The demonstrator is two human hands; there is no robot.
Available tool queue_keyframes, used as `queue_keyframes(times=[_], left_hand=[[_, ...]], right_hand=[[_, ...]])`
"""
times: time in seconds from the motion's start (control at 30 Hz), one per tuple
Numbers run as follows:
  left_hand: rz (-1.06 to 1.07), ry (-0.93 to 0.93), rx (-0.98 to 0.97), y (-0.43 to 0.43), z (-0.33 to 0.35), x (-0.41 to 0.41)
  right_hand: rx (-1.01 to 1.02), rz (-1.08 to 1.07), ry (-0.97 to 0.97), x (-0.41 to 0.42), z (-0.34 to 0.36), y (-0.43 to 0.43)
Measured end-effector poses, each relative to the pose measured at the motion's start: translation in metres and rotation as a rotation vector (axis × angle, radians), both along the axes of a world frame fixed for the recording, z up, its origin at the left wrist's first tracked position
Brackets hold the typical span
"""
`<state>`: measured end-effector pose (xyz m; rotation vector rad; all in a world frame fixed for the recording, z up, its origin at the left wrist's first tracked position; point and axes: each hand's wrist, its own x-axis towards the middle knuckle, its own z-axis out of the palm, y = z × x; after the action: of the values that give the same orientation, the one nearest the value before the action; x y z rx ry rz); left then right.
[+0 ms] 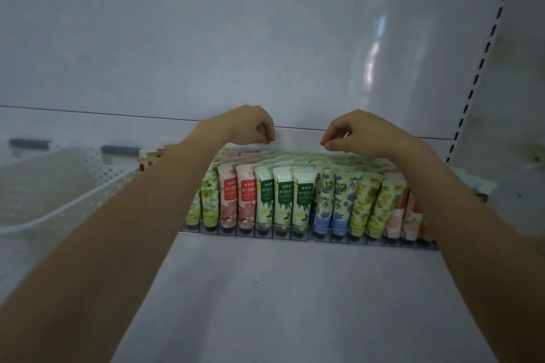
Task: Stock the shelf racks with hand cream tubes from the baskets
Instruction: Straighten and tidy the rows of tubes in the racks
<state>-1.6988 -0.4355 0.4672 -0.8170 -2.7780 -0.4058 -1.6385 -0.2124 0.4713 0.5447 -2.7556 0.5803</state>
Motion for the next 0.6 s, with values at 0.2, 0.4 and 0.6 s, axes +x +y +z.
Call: queue_keyframes(times=[0.2,0.4,0.6], left_hand=[[0.048,-0.102,-0.112,0.001,0.005,-0.002],[0.065,-0.077,-0.106,0.007,0.001,-0.002],[0.058,-0.071,-0.089,0.009,-0.005,-0.005]], right_hand=[[-0.017,0.106,0.075,-0.019,-0.005,-0.027],[-0.025,0.135,0.135,-0.029,-0.010,-0.047],[-0.181,0.130,0.139,-0.038,-0.020,-0.027]])
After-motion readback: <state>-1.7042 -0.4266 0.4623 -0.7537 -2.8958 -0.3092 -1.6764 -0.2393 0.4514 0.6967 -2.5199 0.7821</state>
